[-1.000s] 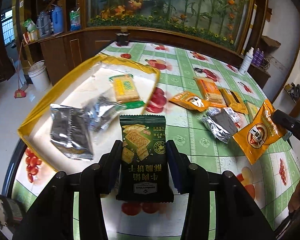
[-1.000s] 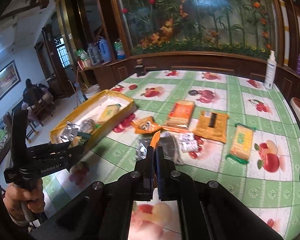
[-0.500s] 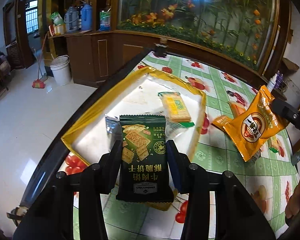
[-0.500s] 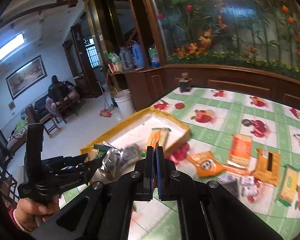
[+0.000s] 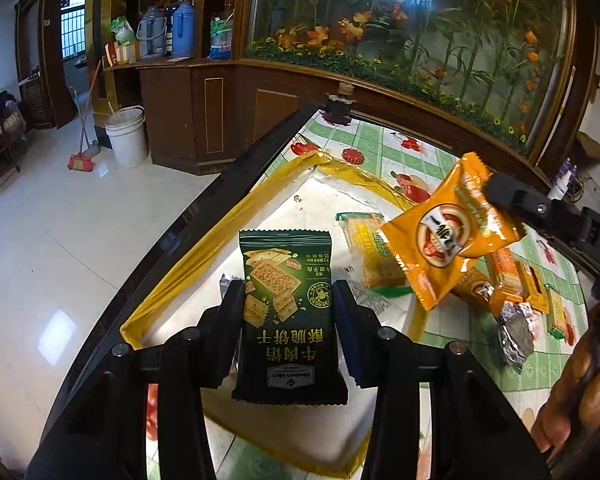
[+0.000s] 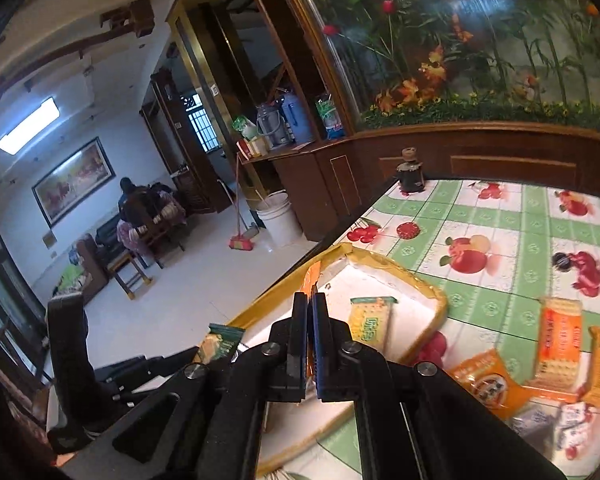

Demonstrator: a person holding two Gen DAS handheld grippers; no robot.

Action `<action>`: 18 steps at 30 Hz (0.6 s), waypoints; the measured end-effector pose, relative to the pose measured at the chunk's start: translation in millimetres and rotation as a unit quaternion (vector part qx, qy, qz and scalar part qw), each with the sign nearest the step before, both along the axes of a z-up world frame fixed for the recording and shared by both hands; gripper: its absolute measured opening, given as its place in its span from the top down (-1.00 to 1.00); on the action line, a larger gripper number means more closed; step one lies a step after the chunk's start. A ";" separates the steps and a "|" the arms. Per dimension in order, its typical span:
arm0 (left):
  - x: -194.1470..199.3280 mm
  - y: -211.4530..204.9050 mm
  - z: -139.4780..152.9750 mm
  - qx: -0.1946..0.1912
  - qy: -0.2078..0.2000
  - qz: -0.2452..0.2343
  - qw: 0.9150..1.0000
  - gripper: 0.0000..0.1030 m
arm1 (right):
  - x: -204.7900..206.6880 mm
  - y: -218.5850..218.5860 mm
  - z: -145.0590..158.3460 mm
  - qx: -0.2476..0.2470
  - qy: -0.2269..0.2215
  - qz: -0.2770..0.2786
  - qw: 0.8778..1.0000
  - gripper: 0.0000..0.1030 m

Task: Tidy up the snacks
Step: 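Carry both bags over the yellow tray and open both grippers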

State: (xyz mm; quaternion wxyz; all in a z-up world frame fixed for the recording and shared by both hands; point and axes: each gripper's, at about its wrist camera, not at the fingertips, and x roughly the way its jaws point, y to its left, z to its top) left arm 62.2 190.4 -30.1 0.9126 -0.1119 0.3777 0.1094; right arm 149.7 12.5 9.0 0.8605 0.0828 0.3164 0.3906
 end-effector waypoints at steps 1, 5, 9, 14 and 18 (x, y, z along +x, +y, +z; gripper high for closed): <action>3.3 0.4 -2.0 -0.002 0.003 0.001 1.000 0.18 | 6.3 3.9 -5.2 0.004 0.007 -0.001 1.000 0.96; 14.5 2.5 -13.2 -0.002 0.018 0.009 1.000 0.18 | 25.0 15.8 -29.4 0.012 0.034 -0.005 0.999 0.96; 18.2 2.4 -20.6 0.001 0.027 0.005 1.000 0.18 | 37.9 19.3 -53.9 0.012 0.059 -0.009 0.998 0.96; 20.2 -1.3 -24.0 0.010 0.035 0.002 0.999 0.18 | 44.9 19.9 -66.2 0.003 0.071 -0.010 0.997 0.96; 21.7 -4.4 -23.1 0.020 0.037 -0.001 0.999 0.18 | 44.6 21.8 -65.3 -0.003 0.066 -0.010 0.998 0.95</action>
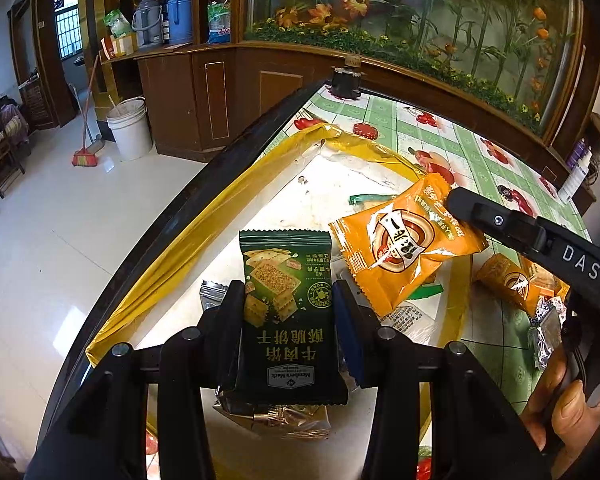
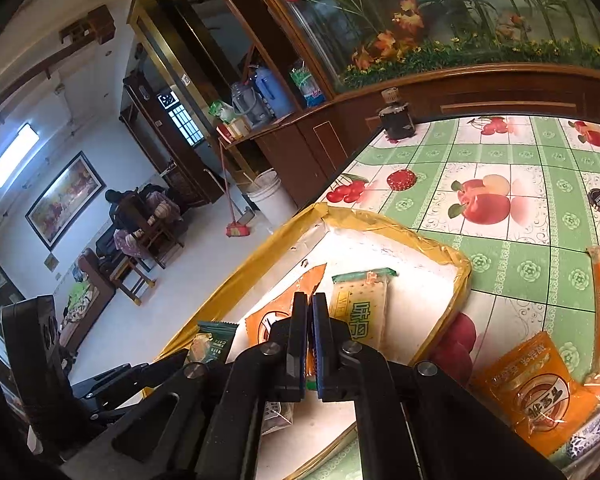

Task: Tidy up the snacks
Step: 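Carry both bags over the yellow tray and open both grippers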

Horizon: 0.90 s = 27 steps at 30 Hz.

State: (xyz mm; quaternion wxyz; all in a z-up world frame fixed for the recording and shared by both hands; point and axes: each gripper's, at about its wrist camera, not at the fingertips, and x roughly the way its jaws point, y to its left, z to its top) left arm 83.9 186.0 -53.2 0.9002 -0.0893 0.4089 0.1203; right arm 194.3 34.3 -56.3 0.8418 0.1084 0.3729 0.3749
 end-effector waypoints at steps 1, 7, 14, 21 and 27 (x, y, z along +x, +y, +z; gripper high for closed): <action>-0.8 -1.2 0.9 0.004 -0.001 -0.001 1.000 0.18 | -1.1 0.1 0.7 -0.002 -0.002 0.000 1.000 0.95; 0.9 -3.8 3.1 0.012 0.000 -0.002 1.000 0.18 | 0.5 -0.3 -2.1 -0.011 0.004 -0.003 1.000 0.85; -1.4 -2.2 6.9 0.012 0.005 0.014 1.000 -0.27 | -4.4 -7.6 4.6 -0.021 -0.005 -0.019 1.000 0.31; -12.1 -2.4 20.7 -0.003 -0.018 0.019 1.000 -0.49 | -20.6 -43.5 24.7 -0.026 -0.026 -0.043 0.998 -0.03; -15.9 -29.1 26.4 -0.013 -0.024 -0.011 1.000 -0.49 | -40.9 -95.9 27.8 -0.057 -0.036 -0.079 0.995 -0.34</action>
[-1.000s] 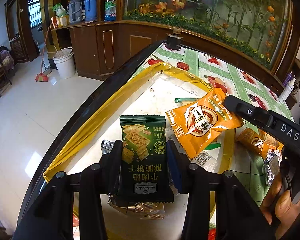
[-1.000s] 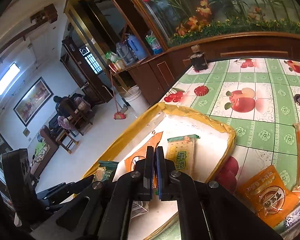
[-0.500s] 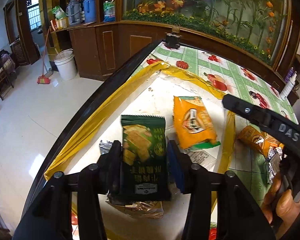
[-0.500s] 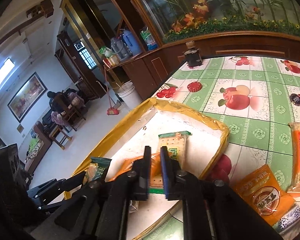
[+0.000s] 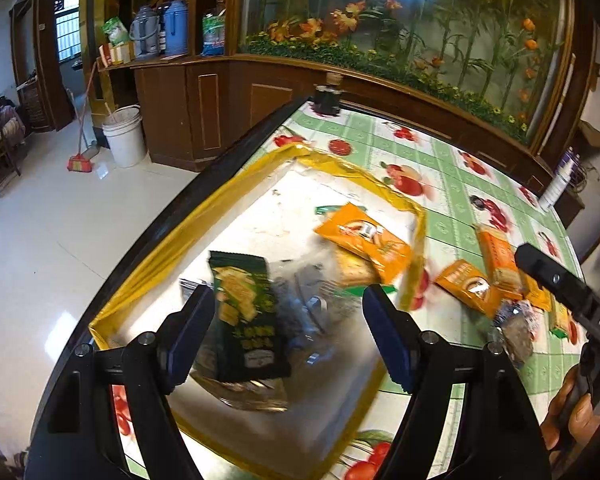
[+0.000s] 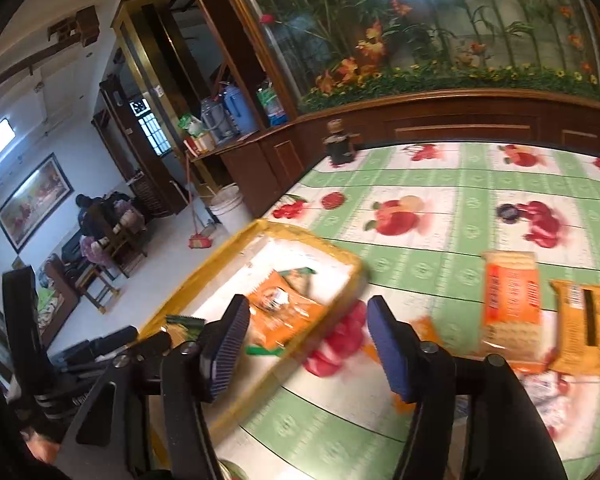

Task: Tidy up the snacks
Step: 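Carry both bags over the yellow tray and open both grippers, then grasp a silver foil packet with the left gripper while the right reaches for white milk candies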

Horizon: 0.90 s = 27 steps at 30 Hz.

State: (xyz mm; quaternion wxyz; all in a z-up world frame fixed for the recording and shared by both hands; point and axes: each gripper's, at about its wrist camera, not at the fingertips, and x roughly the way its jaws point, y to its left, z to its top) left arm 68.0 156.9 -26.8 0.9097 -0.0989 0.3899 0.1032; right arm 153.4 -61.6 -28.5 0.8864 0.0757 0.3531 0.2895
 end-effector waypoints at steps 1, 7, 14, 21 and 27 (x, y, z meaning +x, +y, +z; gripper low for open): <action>-1.1 -6.2 0.7 -0.001 -0.002 -0.008 1.000 -0.49 | -2.8 -9.3 -1.1 -0.007 -0.002 -0.007 1.000 -0.37; 0.1 -55.6 -1.8 -0.018 -0.002 -0.084 0.996 -0.49 | -24.9 -83.1 -15.1 -0.035 0.008 -0.064 0.997 -0.49; 12.6 -128.1 -17.1 -0.015 0.027 -0.163 0.986 -0.49 | -40.9 -161.7 -32.6 -0.062 0.026 -0.131 0.989 -0.55; 21.7 -216.1 -22.0 0.125 0.019 -0.335 0.934 -0.49 | -49.0 -205.8 -37.5 -0.062 0.036 -0.154 0.986 -0.56; 38.6 -232.0 -30.3 0.164 0.030 -0.375 0.912 -0.49 | -42.3 -225.8 -42.5 -0.058 0.046 -0.171 0.982 -0.58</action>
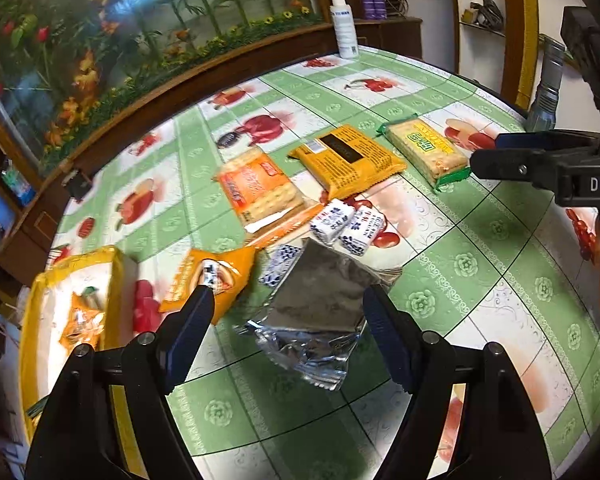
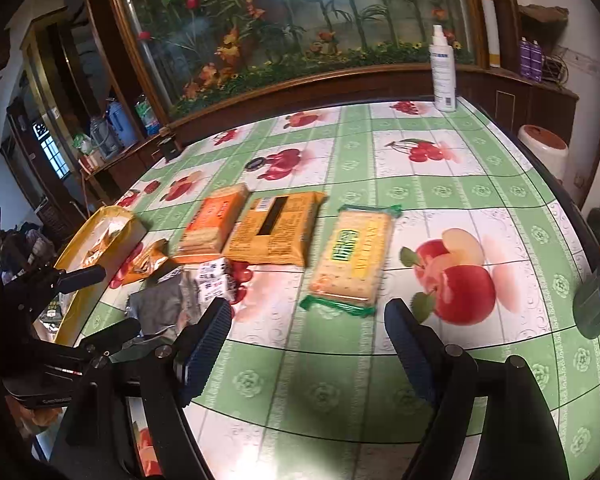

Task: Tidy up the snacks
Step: 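Grasp a silver foil packet with the left gripper while the right reaches for white milk candies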

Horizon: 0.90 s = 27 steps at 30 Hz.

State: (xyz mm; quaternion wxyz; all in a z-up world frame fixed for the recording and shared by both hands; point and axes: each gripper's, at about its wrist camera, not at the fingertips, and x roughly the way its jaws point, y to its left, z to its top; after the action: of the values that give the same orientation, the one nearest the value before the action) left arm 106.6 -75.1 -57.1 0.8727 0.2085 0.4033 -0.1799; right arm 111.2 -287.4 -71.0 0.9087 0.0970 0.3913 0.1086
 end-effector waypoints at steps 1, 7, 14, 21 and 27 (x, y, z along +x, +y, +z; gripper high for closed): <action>3.7 -0.1 -1.8 -0.004 0.010 -0.002 1.000 -0.49 | 2.0 -2.0 -1.1 0.002 0.002 -0.003 1.000 -0.58; 12.4 -8.2 -19.4 -0.014 0.056 -0.016 0.998 -0.49 | 26.2 1.5 -12.5 -0.005 0.026 -0.024 0.999 -0.59; 14.3 -8.8 -32.5 -0.027 0.078 -0.018 0.996 -0.49 | 42.6 13.0 -13.2 -0.001 0.026 -0.028 0.999 -0.59; 21.3 -4.3 -33.5 -0.059 0.107 -0.016 0.992 -0.49 | 35.1 76.9 -7.7 -0.032 0.014 0.082 0.996 -0.42; 20.7 -1.3 -33.9 -0.067 0.102 -0.017 0.992 -0.49 | 53.1 100.5 -25.1 -0.059 0.054 0.110 0.991 0.08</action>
State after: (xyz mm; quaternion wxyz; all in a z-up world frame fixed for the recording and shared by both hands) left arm 127.3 -76.4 -91.0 0.8355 0.1370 0.4739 -0.2421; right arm 164.3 -186.9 -96.1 0.8731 0.0051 0.4534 0.1790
